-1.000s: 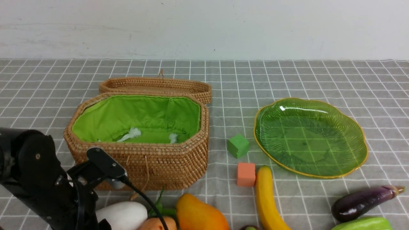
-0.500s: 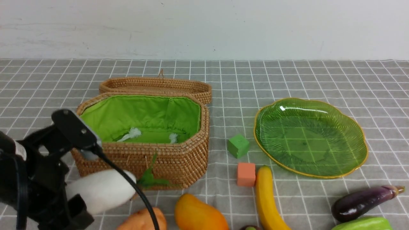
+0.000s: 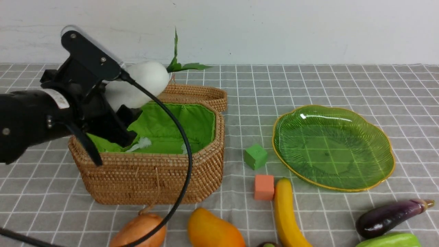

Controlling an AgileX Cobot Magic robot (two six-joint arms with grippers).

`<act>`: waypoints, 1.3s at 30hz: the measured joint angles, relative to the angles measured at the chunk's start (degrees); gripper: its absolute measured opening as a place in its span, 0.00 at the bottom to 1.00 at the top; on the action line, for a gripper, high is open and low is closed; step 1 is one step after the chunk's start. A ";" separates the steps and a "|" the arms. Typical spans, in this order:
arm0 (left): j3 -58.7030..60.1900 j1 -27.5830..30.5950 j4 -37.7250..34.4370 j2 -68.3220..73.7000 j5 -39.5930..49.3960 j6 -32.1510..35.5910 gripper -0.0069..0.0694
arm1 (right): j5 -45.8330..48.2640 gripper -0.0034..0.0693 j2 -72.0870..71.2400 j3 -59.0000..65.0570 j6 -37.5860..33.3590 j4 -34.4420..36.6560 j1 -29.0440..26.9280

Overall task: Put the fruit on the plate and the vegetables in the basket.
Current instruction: Take a daikon with your left arm and place it on the basket on the left, then grab a potato with your left arm and place it in the basket on the left

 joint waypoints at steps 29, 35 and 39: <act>0.00 0.00 -6.46 2.38 11.85 0.00 0.84 | 0.06 0.38 0.00 0.00 0.00 -0.02 0.00; 0.00 0.00 -6.46 -0.09 15.87 0.00 0.83 | 0.06 0.38 0.00 0.00 0.00 -0.02 0.00; 0.00 0.00 -6.46 -1.48 18.83 0.00 0.83 | 0.06 0.38 0.00 0.00 0.00 -0.02 0.00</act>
